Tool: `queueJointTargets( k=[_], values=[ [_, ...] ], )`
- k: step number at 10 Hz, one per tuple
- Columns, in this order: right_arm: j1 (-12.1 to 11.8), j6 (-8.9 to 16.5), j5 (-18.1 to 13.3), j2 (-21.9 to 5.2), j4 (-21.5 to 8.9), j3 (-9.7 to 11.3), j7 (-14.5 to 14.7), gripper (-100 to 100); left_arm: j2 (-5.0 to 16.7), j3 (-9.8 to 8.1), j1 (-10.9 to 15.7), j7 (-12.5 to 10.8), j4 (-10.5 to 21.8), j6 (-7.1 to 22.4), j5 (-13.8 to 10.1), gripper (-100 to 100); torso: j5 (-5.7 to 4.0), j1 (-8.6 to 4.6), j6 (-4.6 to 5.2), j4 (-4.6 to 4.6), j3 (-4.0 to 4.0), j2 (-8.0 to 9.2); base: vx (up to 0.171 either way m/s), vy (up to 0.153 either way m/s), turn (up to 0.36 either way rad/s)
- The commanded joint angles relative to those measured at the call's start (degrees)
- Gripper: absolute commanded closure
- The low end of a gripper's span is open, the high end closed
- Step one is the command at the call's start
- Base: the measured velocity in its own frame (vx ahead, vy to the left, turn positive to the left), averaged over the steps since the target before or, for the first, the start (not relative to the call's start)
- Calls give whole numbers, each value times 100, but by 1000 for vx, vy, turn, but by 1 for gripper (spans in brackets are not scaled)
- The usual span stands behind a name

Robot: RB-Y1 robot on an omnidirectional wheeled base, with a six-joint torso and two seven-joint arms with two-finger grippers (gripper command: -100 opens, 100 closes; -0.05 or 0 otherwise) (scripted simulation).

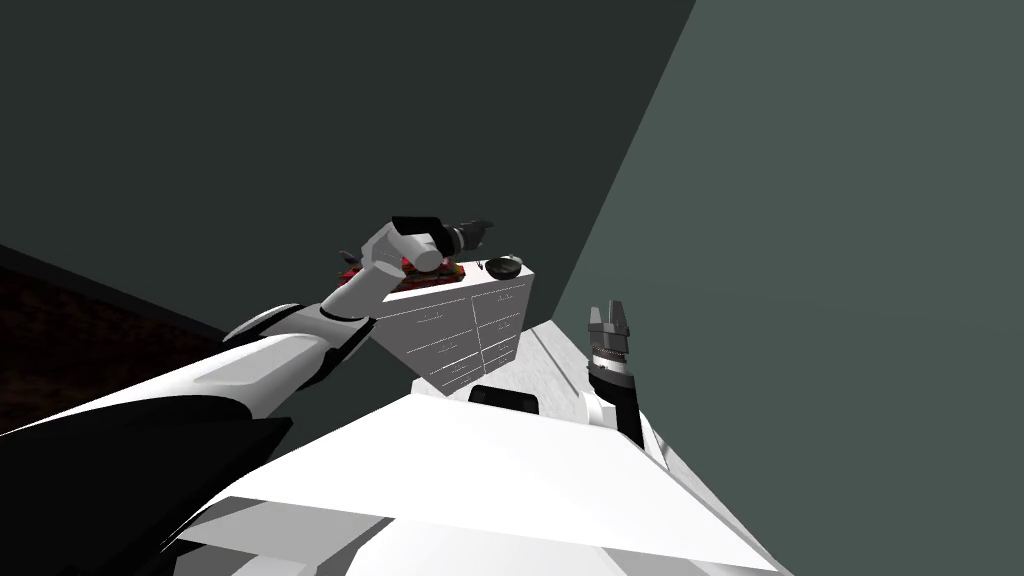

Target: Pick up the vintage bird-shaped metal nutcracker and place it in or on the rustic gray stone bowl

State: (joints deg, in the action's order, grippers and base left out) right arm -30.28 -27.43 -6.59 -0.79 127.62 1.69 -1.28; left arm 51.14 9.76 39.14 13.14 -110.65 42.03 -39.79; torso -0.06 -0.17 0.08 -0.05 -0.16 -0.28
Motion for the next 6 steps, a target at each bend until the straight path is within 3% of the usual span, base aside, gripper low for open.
queueJointTargets(
  k=[1, 2, 4, 5, 6],
  values=[
    [0, 0, 0, 0, 0, 0, 0, 0, 31, 14, 45, 10, 15, 219, -23, -100, 0, 0, 0, 0, 0, 0, 6, -7, 8],
    [0, 0, 0, 0, 0, 0, 0, 0, 292, 117, 318, 100, 165, 420, -246, -100, 1, 4, -1, 0, 0, 1, 12, -21, -85],
    [0, 0, 0, 0, 0, 0, 0, 0, 292, 117, 318, 100, 165, 667, -246, -100, 0, -1, 0, -1, -1, -1, 9, -14, -22],
    [0, 0, 0, 0, 0, 0, 0, 0, 549, 221, 560, 192, 317, 855, -466, -100, 2, 4, -1, 0, 0, 0, 12, -18, -109],
    [0, 0, 0, 0, 0, 0, 0, 0, 549, 221, 567, 192, 317, 991, -466, -100, 0, 0, 2, 0, -1, -1, 16, -17, -44]
  ],
)
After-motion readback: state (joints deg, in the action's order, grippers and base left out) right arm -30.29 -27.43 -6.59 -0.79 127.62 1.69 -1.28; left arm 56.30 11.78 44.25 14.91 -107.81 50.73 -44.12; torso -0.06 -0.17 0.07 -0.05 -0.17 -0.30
